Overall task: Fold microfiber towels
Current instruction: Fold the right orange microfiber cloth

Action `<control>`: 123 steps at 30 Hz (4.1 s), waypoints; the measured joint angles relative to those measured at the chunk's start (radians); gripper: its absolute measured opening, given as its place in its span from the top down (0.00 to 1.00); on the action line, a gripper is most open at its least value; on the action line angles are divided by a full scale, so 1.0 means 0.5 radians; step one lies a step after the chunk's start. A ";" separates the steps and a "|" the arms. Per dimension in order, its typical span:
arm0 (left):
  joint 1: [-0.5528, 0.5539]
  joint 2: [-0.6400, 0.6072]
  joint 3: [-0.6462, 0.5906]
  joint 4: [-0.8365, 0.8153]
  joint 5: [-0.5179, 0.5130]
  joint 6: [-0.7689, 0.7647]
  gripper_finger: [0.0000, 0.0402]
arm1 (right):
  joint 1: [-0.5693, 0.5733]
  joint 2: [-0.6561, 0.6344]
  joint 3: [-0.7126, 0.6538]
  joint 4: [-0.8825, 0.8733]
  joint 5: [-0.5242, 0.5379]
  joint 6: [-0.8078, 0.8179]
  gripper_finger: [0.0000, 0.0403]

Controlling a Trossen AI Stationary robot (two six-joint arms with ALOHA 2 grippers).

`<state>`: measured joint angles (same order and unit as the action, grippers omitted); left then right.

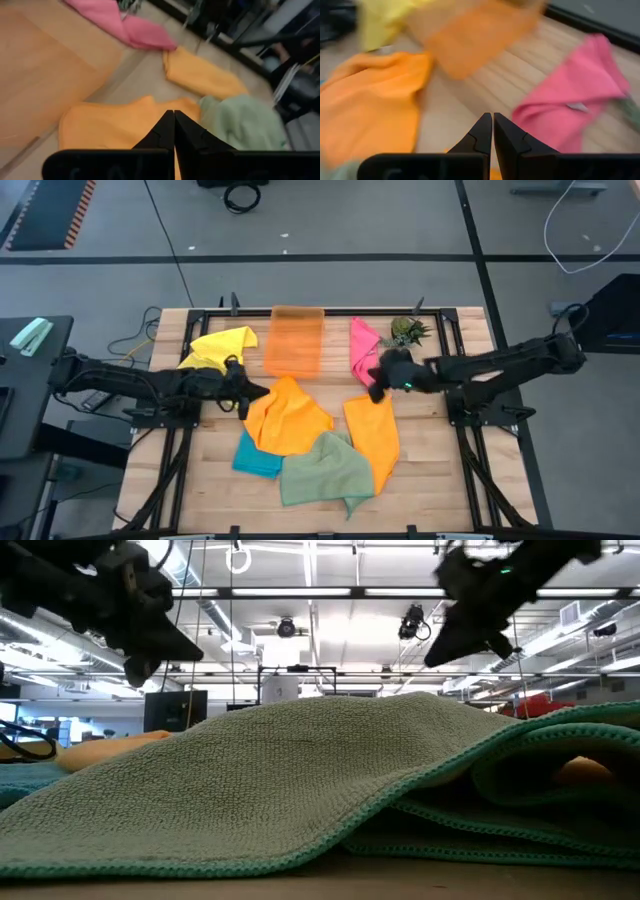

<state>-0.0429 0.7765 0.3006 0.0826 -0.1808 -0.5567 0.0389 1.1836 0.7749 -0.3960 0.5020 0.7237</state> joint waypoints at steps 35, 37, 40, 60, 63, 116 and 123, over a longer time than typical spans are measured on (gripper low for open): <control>-0.262 1.136 0.203 -0.302 0.510 0.027 0.98 | 0.529 0.863 -0.036 0.338 -0.624 0.867 0.78; -0.312 1.113 0.206 -0.471 0.586 -0.056 0.98 | 0.513 0.998 -0.004 0.530 -0.649 0.793 0.86; -0.377 1.075 0.206 -0.625 0.734 -0.199 0.99 | 0.468 1.227 0.108 0.814 -0.718 0.669 0.96; -0.513 0.884 0.813 -1.010 -0.177 0.433 0.99 | 0.093 1.351 1.116 -0.087 -0.904 -0.267 0.98; -0.415 0.964 0.708 -0.564 -0.189 0.571 0.99 | 0.086 1.210 1.015 -0.329 -0.774 -0.147 0.96; 0.176 2.155 1.538 -0.085 0.723 0.824 0.66 | 0.641 0.763 0.294 0.131 -1.251 0.411 1.00; 0.147 2.280 1.582 -0.044 0.679 0.863 0.65 | 0.672 0.830 0.296 0.245 -1.240 0.506 0.98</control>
<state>0.0307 1.9163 1.0914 0.0604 0.1588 -0.1252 0.3748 1.5985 0.9231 -0.2734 -0.1179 0.9766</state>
